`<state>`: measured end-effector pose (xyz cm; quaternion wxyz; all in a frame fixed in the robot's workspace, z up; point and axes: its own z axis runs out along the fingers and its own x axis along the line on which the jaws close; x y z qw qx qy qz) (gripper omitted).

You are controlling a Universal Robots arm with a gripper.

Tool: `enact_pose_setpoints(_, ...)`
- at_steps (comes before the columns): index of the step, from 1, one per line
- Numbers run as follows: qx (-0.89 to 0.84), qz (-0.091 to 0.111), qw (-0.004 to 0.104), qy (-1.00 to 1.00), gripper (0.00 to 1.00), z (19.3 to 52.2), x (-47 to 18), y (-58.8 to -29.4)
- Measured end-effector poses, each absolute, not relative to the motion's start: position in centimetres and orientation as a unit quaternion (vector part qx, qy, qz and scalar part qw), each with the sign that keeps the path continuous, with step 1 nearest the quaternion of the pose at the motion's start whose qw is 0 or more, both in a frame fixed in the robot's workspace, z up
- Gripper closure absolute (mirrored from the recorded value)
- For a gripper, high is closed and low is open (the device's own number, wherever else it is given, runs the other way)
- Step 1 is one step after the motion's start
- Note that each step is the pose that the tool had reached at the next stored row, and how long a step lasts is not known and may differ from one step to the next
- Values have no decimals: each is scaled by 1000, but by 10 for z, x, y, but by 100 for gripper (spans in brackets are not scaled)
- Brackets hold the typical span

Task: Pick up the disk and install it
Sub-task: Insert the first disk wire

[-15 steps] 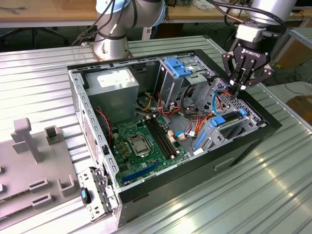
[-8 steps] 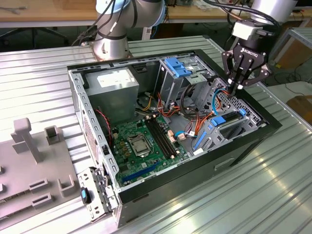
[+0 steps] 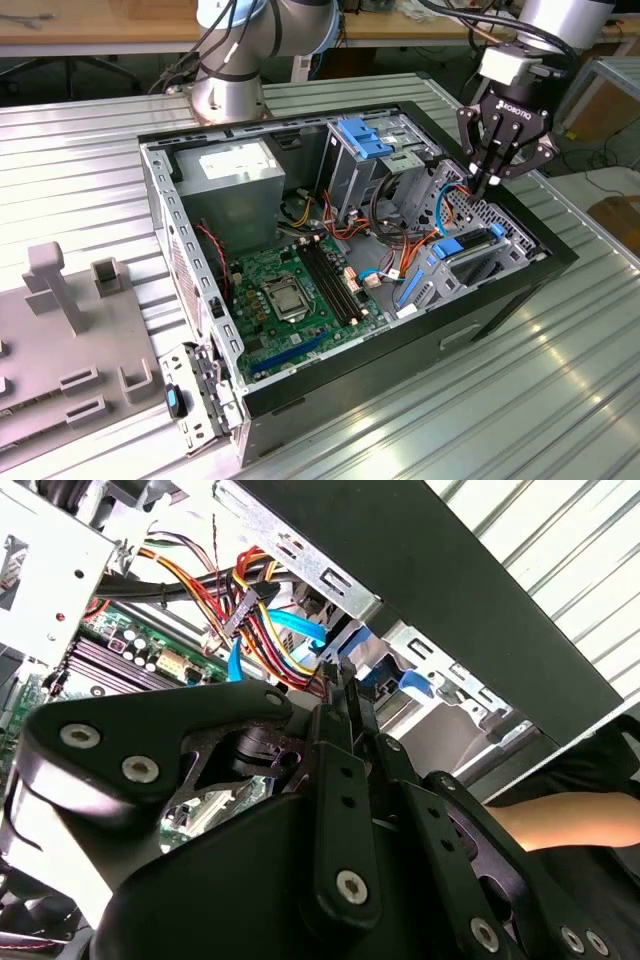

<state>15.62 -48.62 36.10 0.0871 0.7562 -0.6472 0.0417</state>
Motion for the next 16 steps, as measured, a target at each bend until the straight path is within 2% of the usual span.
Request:
enact_pose_setpoints(8,756,43,83,-648,84,361,156,-507)
enact_pose_setpoints(13,755,64,61,-650,84,361,153,-508)
enact_pose_setpoints(16,754,64,60,-651,84,361,149,-509)
